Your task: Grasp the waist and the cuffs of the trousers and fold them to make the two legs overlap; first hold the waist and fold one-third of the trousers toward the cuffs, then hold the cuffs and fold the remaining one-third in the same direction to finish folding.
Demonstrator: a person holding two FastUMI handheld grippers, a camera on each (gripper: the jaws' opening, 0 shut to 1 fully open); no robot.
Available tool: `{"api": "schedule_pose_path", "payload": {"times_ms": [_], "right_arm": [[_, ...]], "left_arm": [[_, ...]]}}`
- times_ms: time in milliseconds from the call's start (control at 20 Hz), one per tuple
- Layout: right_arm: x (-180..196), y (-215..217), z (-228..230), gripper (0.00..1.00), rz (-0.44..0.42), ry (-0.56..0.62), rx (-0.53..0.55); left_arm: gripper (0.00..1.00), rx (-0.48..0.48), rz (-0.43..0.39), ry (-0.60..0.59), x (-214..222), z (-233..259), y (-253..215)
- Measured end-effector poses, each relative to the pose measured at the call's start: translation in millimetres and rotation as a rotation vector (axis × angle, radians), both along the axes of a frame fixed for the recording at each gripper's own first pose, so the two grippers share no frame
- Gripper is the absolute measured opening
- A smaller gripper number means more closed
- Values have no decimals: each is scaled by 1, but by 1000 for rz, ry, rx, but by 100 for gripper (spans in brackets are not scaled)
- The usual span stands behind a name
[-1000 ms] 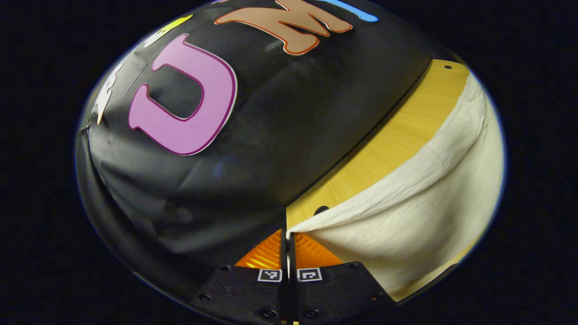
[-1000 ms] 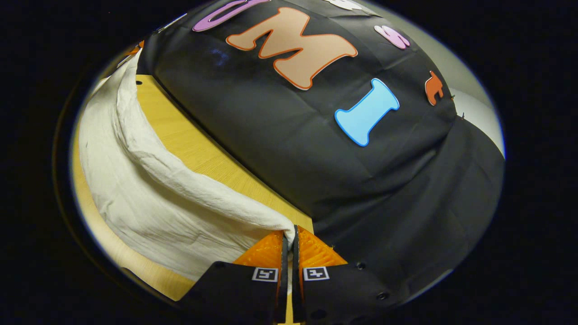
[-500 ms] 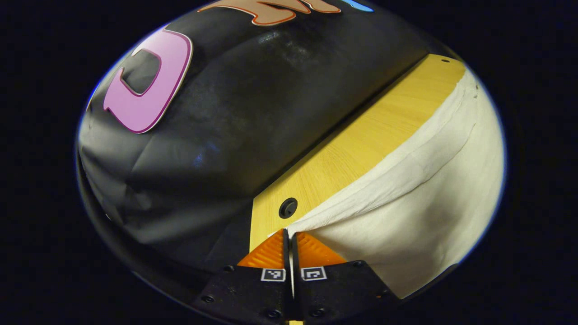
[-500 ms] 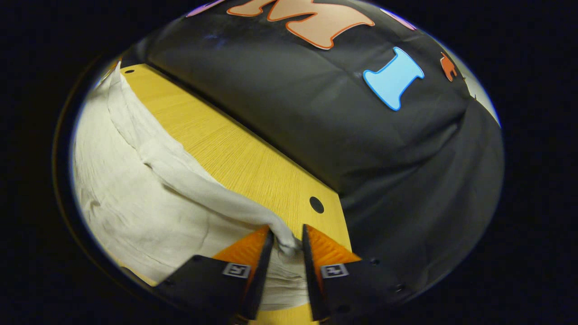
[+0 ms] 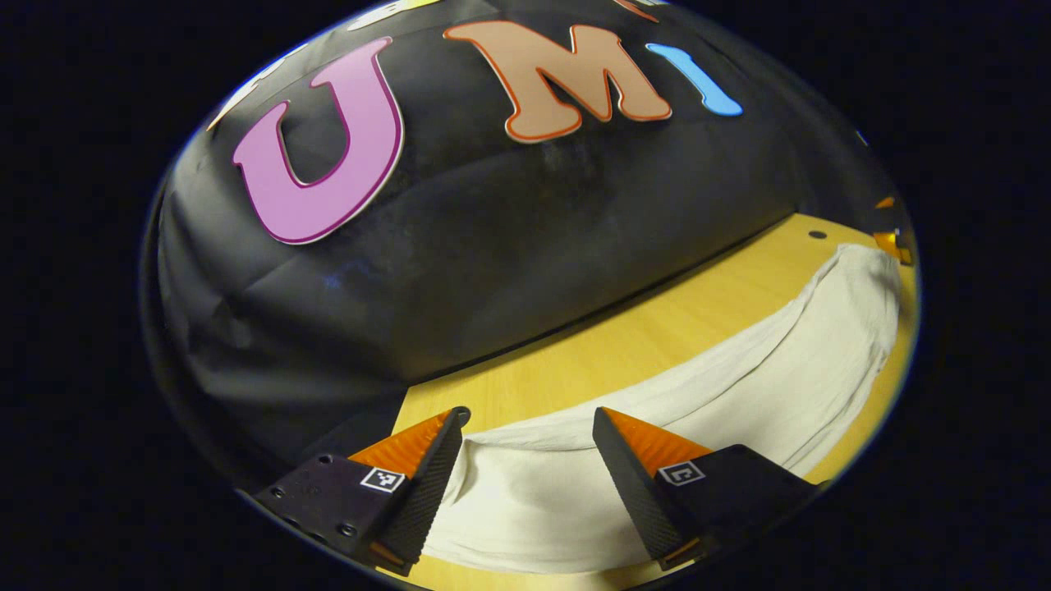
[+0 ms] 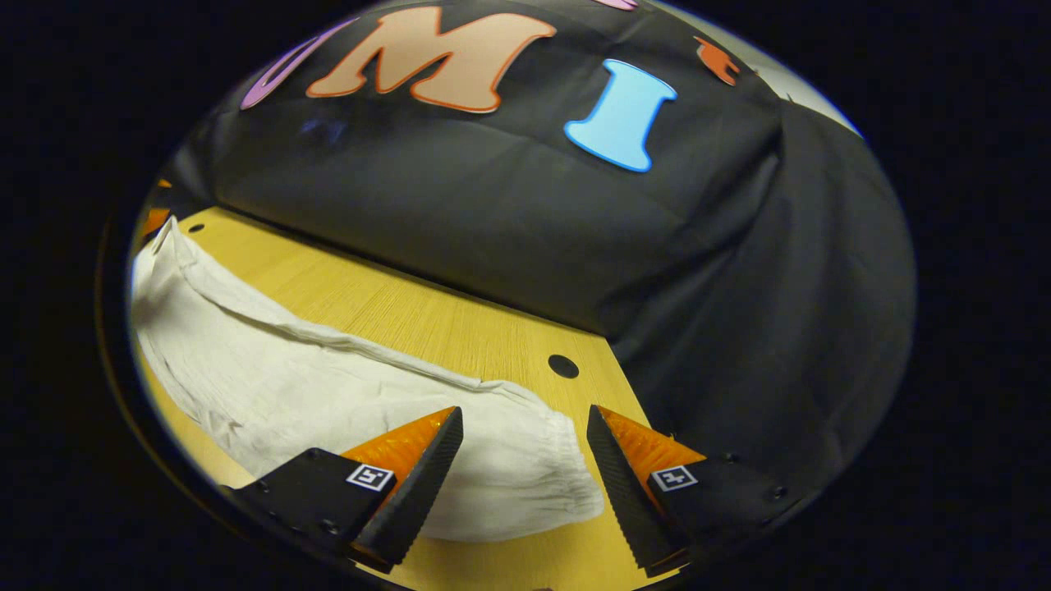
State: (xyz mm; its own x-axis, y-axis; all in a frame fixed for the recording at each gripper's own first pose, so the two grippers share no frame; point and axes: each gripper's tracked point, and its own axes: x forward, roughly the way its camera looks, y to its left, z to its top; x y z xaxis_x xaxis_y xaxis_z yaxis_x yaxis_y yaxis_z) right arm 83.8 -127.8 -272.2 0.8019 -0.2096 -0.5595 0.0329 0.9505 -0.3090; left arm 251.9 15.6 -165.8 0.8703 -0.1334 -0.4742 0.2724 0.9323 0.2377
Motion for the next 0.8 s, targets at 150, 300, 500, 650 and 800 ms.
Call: {"api": "schedule_pose_path", "payload": {"times_ms": [150,300,500,650,800], "right_arm": [[-24,-15,-9,100,-97,6,174],[-50,-36,-24,100,-196,18,271],[-74,-56,-52,98,-259,67,339],[-78,-61,-68,97,-316,101,456],[-69,-55,-83,93,-396,130,645]], "left_arm": [[95,-91,2,-38,-21,33,-28],[95,-196,18,-53,-45,59,-50],[95,-275,34,-55,-71,80,-72],[96,-285,41,-54,-90,90,-83],[96,-257,69,-60,-105,97,-84]]}}
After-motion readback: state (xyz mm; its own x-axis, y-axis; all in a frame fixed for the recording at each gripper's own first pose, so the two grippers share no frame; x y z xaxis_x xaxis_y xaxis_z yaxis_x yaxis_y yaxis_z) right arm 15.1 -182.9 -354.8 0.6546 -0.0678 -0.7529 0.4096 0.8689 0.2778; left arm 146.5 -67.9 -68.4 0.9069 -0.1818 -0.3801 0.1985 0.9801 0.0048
